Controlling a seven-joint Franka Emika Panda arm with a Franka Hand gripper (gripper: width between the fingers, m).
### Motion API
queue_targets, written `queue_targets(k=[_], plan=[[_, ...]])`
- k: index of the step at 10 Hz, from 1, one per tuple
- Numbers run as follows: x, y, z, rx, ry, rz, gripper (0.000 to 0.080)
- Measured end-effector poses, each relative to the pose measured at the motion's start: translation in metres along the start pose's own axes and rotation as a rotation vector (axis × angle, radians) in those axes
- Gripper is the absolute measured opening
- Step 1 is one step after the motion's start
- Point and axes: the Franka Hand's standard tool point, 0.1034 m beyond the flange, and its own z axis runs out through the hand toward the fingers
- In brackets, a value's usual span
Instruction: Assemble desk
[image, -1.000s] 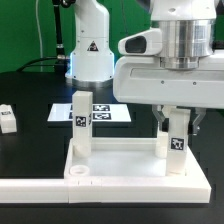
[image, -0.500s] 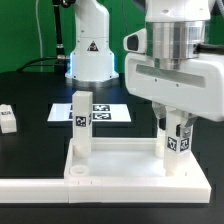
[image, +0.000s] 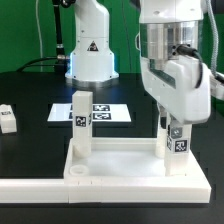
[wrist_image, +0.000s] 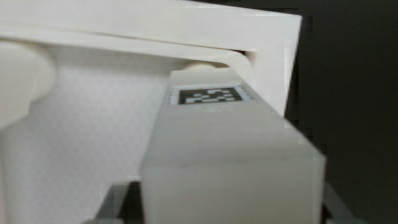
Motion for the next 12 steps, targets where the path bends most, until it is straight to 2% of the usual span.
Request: queue_targets(k=[1, 2, 3, 4, 7, 9, 10, 12], plan=[[-0.003, 0.002, 0.0, 0.008, -0.003, 0.155, 0.029], [-0.007, 0.003, 0.0, 0.032, -0.012, 0.305, 0.029], [-0.011, 0.004, 0.0, 0.074, -0.013, 0.453, 0.029], [-0.012, 0.006, 0.0, 0.097, -0.008, 0.452, 0.029], [-0.012, 0.006, 0.0, 0.091, 0.002, 0.307, 0.029], [-0.023, 0.001, -0.001, 0.089, 0.034, -0.149, 0.0602], [-0.03, 0.004, 0.001, 0.079, 0.03, -0.215, 0.0635], [-0.027, 0.003, 0.001, 0.077, 0.039, -0.383, 0.0647]])
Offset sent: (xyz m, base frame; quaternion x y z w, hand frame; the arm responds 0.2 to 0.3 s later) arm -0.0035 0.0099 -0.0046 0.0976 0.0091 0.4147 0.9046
